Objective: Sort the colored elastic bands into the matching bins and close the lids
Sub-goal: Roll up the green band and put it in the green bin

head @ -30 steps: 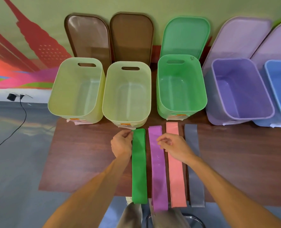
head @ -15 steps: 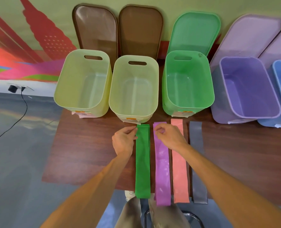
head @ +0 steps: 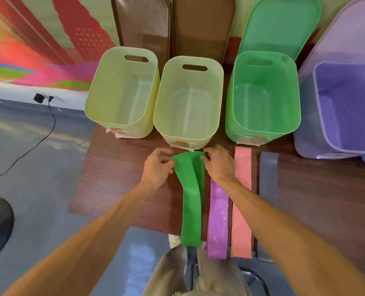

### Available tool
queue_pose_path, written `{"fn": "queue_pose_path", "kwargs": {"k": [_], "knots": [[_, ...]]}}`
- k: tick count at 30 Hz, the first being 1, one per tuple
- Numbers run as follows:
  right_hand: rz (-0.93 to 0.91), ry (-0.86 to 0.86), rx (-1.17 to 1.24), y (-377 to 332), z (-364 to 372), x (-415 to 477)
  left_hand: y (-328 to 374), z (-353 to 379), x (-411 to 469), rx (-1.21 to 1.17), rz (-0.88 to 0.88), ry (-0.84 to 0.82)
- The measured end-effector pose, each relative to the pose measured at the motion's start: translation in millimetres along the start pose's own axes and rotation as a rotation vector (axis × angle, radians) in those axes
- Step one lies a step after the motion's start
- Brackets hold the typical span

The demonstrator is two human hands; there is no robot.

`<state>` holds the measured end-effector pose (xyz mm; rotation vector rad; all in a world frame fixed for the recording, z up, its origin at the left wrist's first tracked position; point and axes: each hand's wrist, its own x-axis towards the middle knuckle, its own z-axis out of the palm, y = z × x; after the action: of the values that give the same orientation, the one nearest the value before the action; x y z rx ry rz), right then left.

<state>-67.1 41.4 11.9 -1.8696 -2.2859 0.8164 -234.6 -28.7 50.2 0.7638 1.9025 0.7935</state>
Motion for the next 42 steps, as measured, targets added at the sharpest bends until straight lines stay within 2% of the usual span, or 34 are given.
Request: {"fn": "queue_pose_path", "kwargs": {"k": [6,9,14,16,20,24,29,36,42], "knots": [[-0.028,0.171,-0.017,0,10,-5,-4,-5,1,0.079,-0.077,-0.06],[-0.048,0.197,-0.002,-1,8,-7,-2,-7,-2,0.069,-0.075,-0.054],[-0.084,0.227,0.02,-2,-1,-18,4,-14,-8,0.062,0.013,-0.05],[-0.109,0.205,0.107,-5,-10,-25,9,-18,-10,0.094,0.046,-0.069],[-0.147,0.047,0.274,-12,-34,-34,22,-29,-16,0.244,0.136,-0.169],[-0.17,-0.074,0.189,-22,-68,-49,40,-46,-30,0.538,0.319,-0.273],[-0.211,-0.072,0.114,-40,-117,-86,84,-63,-62,0.66,0.525,-0.281],[-0.173,0.011,0.246,-58,-188,-137,146,-79,-105,0.458,0.634,-0.37],[-0.177,0.384,0.224,-63,-247,-129,215,-68,-121,0.335,0.789,-0.33]]}}
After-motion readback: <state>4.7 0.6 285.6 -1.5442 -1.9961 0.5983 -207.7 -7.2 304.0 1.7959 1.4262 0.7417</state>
